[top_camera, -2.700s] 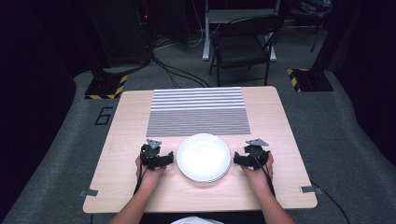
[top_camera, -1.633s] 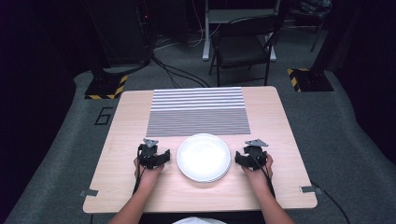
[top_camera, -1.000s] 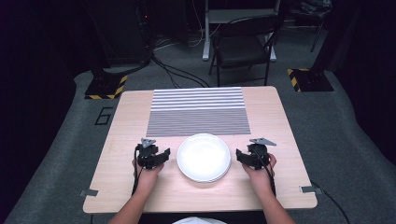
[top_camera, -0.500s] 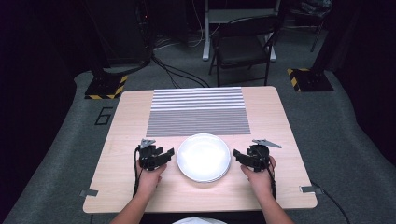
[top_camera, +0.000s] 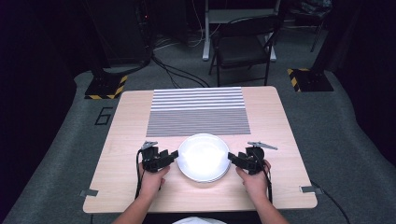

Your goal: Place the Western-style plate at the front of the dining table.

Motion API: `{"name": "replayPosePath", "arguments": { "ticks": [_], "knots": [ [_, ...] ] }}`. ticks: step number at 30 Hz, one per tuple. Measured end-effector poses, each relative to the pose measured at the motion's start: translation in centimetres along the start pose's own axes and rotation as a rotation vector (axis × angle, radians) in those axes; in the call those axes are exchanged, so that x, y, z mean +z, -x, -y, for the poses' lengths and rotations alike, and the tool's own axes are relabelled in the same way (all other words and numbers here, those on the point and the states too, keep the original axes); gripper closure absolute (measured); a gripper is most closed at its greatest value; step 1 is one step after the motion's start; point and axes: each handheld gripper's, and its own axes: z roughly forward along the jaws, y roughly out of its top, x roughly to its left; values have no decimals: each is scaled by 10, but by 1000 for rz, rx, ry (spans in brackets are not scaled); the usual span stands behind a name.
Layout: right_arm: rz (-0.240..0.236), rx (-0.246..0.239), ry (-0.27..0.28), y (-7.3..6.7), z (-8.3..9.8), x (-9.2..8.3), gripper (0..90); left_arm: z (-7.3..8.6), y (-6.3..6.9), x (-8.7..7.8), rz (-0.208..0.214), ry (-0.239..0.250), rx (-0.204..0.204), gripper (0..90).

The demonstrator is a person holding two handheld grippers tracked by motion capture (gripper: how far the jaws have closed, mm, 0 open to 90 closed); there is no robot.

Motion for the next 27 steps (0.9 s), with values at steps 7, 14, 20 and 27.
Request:
{"name": "replayPosePath", "arguments": {
  "ticks": [7, 14, 20, 27],
  "knots": [
    [-23, 15, 3, -5, 1, 2, 471, 2, 4, 1, -6, -9, 29, 464],
    [-51, 27, -18, -11, 3, 7, 466, 4, 5, 1, 2, -12, 40, 478],
    [-63, 43, -37, -12, 3, 12, 473, 5, 4, 2, 13, -18, 32, 474],
    [-59, 45, -45, -12, 3, 15, 472, 6, 5, 2, 14, -20, 20, 469]
  ]
}}
